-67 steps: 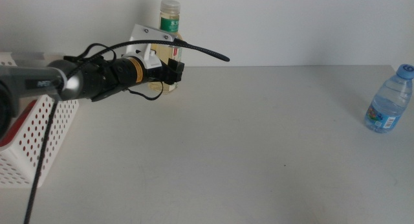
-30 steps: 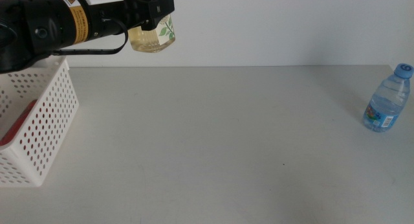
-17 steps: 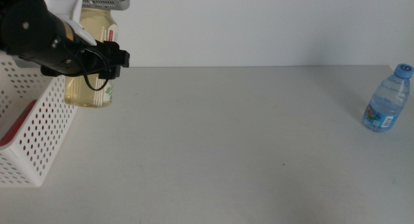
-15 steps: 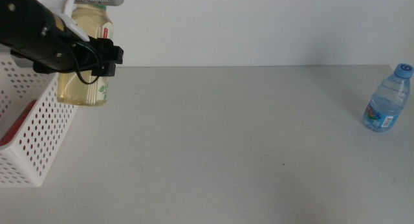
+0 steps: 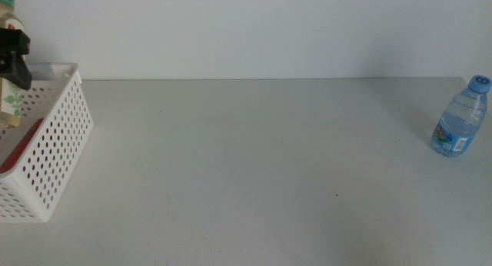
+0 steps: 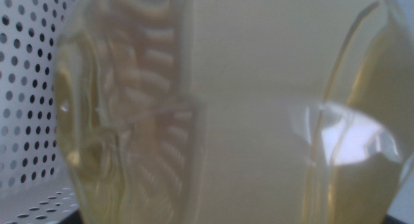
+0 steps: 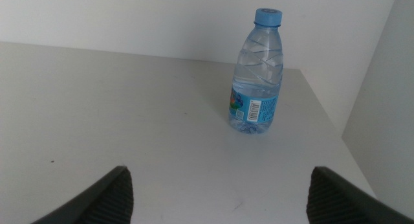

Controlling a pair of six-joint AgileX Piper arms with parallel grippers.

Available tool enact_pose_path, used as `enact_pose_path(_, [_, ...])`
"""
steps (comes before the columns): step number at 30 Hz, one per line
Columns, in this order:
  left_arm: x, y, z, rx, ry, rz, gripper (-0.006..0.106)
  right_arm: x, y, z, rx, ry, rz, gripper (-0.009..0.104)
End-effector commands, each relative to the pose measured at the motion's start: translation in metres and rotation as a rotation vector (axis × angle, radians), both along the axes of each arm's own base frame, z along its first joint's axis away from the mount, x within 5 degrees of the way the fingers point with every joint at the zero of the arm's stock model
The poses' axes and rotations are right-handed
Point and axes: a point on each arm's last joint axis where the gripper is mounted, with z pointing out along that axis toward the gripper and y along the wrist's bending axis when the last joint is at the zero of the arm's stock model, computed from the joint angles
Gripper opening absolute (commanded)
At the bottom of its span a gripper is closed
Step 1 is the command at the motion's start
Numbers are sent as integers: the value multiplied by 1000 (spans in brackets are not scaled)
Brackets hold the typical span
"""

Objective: Use arms to grab the bottles and put them into the dustbin to the left of the table.

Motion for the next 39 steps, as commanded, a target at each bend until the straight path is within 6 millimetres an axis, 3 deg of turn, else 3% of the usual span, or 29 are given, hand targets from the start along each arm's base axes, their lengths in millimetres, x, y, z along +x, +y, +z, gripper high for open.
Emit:
enact_pose_path(1, [-2, 12, 26, -12, -115, 13, -2, -1, 0, 11, -21, -104, -5, 94])
enact_pose_path(10, [11, 46, -7, -2, 116, -55, -2, -1, 0, 11, -21, -104, -5, 94])
enact_pose_path(20, [40, 56, -43, -6, 182, -77, -2, -1, 0, 11, -21, -104, -5, 94])
enact_pose_path(33, [63, 70, -97, 22, 347, -108, -1, -1, 0, 11, -21, -104, -5, 94])
enact_pose_path(37, [67, 71, -105, 16, 355, -107, 5, -1, 0, 11, -21, -104, -5, 94])
enact_pose_path(39, [68, 71, -106, 17, 349, -106, 15, -1, 0, 11, -21, -104, -5, 94])
